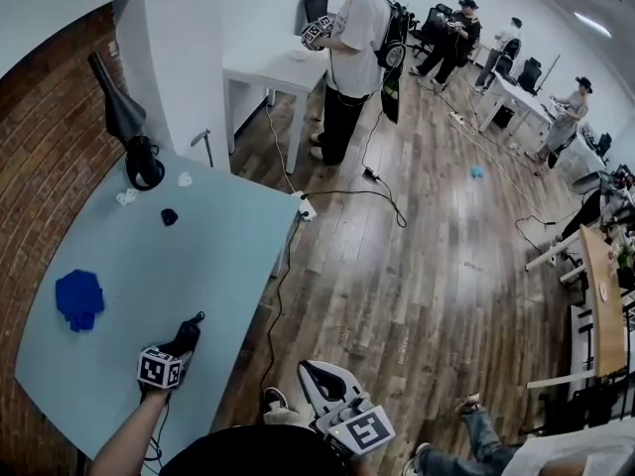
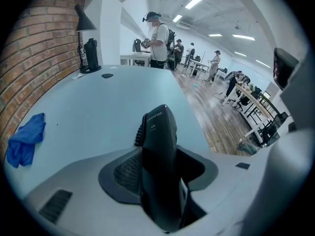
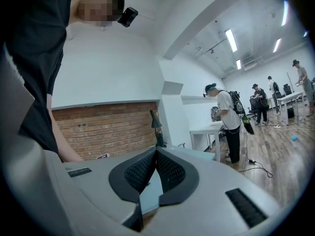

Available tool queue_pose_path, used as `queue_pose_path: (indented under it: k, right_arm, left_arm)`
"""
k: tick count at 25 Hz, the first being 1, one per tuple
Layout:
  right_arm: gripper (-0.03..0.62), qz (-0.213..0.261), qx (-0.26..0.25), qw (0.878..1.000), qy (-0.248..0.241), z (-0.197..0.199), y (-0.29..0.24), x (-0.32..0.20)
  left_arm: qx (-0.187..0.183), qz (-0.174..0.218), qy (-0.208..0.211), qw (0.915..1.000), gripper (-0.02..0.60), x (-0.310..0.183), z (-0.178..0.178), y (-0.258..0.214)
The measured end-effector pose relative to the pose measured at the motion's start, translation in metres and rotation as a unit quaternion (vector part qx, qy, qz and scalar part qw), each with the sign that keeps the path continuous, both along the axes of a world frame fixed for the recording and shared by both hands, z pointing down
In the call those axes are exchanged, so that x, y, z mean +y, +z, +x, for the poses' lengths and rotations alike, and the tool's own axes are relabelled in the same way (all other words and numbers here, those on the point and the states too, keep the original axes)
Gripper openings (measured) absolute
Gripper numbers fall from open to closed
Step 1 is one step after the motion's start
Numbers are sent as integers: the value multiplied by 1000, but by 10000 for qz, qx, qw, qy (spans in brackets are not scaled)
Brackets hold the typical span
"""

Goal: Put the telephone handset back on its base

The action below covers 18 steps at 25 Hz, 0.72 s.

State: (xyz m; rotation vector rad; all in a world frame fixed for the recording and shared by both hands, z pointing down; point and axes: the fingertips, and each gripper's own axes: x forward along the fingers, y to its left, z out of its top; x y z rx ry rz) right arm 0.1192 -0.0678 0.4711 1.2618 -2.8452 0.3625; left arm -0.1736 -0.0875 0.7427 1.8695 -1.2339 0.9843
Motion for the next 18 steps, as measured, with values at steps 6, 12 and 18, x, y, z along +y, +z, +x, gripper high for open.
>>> queue_pose_path:
  k: [6,12,18]
  right_arm:
    - [21,-25,-3,10000,-11,2,0,-2]
    - [21,143,-49,9999,-37,2,-5,-6]
    - [21,-41,10,10000,-77,0,2,-3]
  left_arm:
    - [801,42,142,9967,298,6,9,-7]
    - [932,-72,-5,9956,304,12,-5,-2]
    - [1268,-282,-168,9914,304,9,1,5]
